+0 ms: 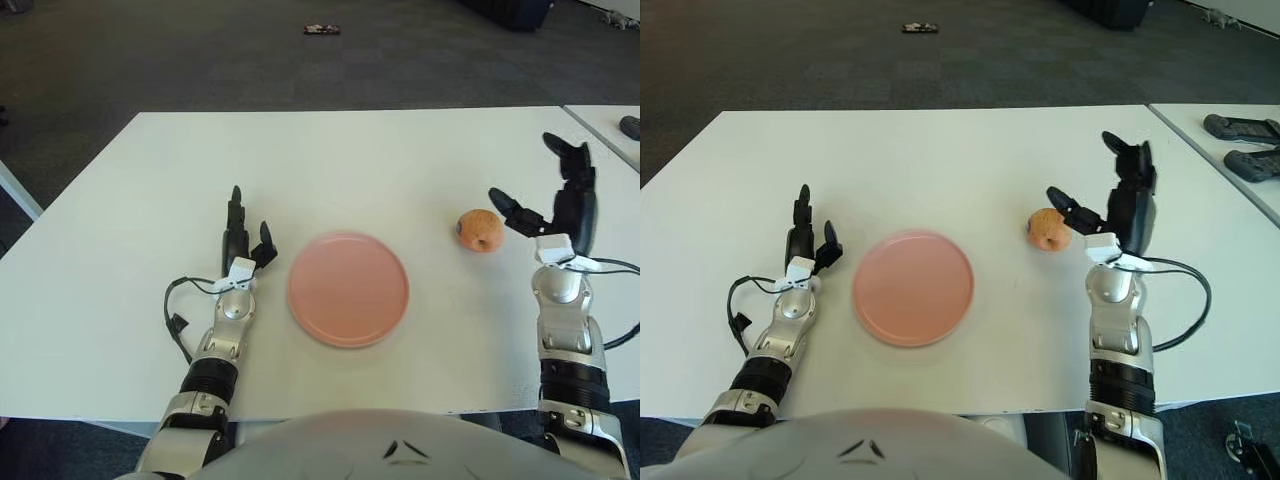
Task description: Put the apple into the plate.
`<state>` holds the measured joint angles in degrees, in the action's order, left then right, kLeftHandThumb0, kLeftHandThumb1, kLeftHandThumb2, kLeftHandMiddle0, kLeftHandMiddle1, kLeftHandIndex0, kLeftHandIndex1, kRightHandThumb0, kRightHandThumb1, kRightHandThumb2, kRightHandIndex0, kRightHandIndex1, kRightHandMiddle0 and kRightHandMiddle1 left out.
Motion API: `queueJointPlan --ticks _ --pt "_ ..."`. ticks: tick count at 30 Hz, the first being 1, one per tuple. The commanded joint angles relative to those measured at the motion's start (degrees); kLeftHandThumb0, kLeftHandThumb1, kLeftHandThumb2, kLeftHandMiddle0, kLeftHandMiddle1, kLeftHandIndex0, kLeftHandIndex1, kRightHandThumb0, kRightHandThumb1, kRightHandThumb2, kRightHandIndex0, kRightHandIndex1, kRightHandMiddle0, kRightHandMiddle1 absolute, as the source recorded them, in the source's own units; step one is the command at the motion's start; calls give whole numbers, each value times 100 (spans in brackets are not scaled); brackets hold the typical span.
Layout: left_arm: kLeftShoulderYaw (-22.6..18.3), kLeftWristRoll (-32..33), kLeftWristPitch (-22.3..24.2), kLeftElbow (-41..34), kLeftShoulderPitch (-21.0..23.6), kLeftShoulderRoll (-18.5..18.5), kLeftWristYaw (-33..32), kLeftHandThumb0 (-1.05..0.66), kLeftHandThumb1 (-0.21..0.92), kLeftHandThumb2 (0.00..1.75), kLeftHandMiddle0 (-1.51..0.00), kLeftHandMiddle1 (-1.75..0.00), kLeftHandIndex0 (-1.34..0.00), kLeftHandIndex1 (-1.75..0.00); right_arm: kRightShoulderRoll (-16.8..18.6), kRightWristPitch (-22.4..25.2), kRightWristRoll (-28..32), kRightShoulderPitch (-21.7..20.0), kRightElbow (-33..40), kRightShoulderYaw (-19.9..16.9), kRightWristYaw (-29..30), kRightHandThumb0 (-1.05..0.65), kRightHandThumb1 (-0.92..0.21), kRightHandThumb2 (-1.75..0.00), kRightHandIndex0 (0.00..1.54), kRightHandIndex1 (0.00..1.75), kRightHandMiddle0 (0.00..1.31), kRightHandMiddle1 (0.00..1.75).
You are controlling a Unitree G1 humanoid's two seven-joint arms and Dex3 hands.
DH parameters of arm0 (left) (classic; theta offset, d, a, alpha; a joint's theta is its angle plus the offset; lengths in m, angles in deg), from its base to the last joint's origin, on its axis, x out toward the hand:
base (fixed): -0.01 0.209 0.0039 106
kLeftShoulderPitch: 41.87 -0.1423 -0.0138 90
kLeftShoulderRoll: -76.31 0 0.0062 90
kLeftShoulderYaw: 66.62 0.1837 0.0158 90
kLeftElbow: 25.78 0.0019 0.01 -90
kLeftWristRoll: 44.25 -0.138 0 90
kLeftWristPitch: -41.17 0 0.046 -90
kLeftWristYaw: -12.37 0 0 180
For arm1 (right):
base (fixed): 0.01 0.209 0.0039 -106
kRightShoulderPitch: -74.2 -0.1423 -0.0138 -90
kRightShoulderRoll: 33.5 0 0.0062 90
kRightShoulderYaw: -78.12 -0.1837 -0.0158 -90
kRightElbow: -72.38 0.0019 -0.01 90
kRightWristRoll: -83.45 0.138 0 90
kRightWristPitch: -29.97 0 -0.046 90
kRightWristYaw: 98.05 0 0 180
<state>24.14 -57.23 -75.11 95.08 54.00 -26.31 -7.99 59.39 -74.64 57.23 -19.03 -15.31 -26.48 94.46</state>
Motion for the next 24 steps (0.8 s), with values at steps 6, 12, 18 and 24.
queueJointPlan --ticks 6,12,18,24 --pt "47 -51 -141 212 -225 -13 0 -79 92 97 -8 -1 0 -11 -293 543 -66 36 489 60 -203 -104 -92 -21 0 0 0 0" --pt "61 -55 -140 197 -226 3 27 -80 92 98 -8 0 0 -8 -471 857 -65 137 677 63 -397 -105 -92 -19 0 0 0 0" --pt "80 -50 -129 201 -209 14 54 -79 92 98 -8 0 0 -8 -575 911 -5 170 747 163 -503 -105 -92 -17 0 0 0 0" --pt "99 -47 -139 210 -203 30 82 -78 92 98 -9 -1 0 -10 -722 865 -46 167 740 276 -611 -105 -92 -16 0 0 0 0"
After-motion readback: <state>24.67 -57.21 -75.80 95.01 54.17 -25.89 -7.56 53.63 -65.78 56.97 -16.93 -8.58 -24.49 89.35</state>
